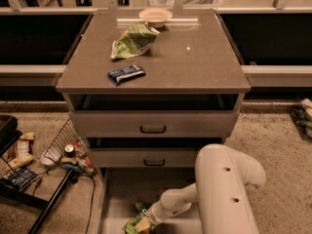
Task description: Pick green rice chip bag from bottom drawer and place on counter
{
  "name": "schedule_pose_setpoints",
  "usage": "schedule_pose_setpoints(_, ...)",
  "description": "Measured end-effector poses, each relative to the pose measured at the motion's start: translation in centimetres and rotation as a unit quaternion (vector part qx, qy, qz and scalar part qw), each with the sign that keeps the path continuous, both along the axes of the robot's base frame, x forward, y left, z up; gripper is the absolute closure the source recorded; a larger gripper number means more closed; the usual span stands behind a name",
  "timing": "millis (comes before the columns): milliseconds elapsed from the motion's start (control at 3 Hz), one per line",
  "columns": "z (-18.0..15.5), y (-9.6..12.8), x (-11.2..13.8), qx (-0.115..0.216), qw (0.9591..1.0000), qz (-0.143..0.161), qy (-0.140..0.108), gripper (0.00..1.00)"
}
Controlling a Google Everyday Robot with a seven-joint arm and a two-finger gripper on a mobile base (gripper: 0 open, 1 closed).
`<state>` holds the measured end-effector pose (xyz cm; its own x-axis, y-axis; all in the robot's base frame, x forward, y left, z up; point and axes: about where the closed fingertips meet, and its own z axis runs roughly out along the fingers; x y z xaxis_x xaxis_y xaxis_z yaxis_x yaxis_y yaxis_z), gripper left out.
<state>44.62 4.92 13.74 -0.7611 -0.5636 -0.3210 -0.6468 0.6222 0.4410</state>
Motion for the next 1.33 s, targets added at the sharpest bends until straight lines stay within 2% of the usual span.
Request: schedule_pose_setpoints(1333,0.00,0.00,0.00,0.000,1.0000,0.000,0.000,1.00)
